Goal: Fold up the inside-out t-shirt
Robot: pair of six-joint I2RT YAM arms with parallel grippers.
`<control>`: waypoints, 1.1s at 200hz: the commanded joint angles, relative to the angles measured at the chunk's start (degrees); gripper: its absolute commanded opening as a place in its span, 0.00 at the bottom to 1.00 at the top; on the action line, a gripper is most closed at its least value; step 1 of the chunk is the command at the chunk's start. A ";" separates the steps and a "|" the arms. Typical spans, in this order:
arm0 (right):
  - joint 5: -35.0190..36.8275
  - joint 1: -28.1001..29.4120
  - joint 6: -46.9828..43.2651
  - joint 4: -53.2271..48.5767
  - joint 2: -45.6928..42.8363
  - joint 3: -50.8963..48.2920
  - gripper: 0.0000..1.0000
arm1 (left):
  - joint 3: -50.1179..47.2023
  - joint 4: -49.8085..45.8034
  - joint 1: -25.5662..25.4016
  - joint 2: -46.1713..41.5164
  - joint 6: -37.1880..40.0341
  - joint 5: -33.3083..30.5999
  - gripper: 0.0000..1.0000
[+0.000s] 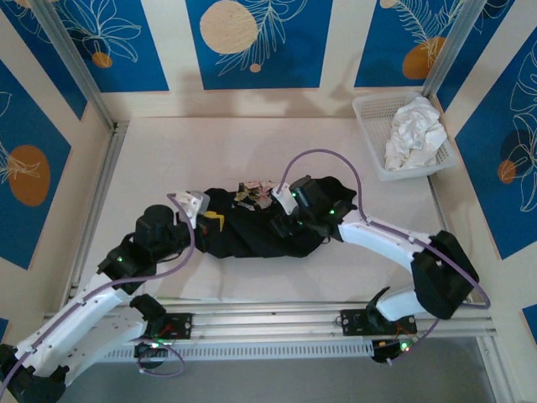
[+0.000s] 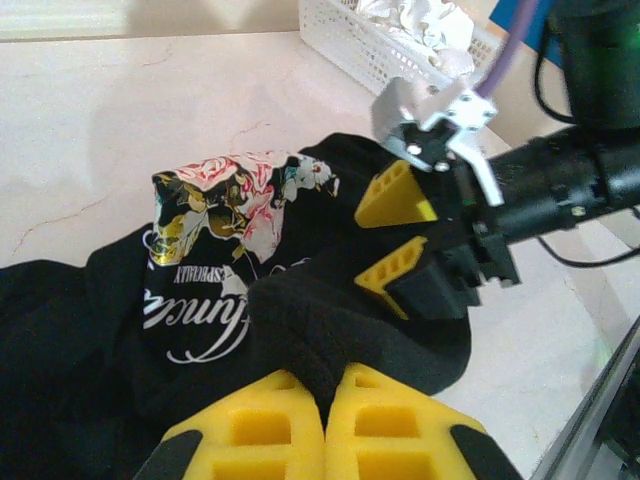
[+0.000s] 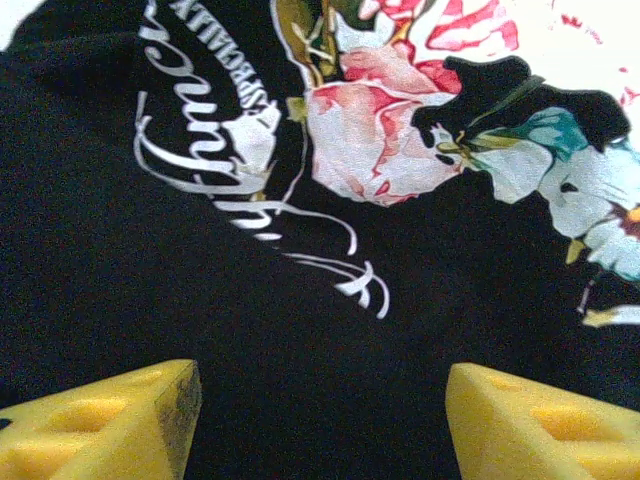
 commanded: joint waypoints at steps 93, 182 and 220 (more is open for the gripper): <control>-29.66 -11.24 10.09 2.38 -0.11 6.76 0.00 | 0.00 -6.81 0.52 -0.22 -3.27 -18.36 0.00; -41.85 -14.85 26.25 10.29 -6.84 5.11 0.00 | 3.64 -6.56 -0.97 14.41 -2.87 -20.73 0.58; -42.21 -15.04 27.02 9.80 -6.91 5.46 0.00 | 4.18 4.53 -7.16 15.89 3.32 -17.86 0.83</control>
